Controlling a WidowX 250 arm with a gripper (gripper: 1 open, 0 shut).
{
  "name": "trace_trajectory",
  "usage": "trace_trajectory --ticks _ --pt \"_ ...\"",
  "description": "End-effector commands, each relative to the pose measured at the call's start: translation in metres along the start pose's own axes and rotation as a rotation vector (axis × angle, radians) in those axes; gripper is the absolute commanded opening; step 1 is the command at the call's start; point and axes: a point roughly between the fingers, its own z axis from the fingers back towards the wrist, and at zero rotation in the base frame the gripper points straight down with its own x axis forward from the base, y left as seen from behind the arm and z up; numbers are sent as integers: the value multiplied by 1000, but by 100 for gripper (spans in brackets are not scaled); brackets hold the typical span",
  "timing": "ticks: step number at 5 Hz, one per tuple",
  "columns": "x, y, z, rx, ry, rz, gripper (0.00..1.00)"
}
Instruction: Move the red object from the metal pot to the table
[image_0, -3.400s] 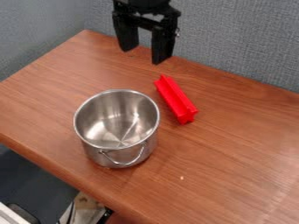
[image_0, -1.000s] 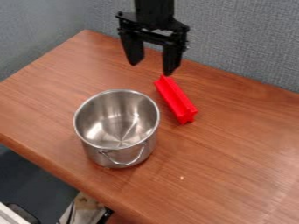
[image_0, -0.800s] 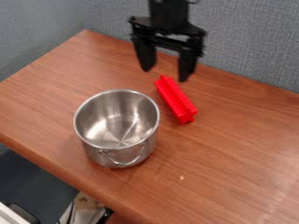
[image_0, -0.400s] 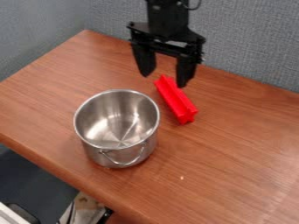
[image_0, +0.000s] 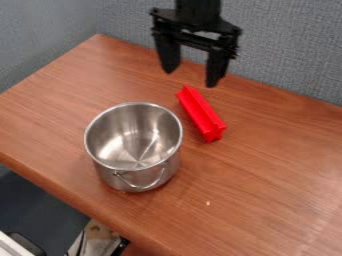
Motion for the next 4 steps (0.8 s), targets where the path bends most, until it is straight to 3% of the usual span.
trace_trajectory --ticks 1,2,3,4 --pt "7 -9 21 34 4 -92 100" --pt "4 -11 30 60 49 -152 100" --pt "12 -14 19 71 62 -204 100" --pt "33 0 16 58 101 -60 100"
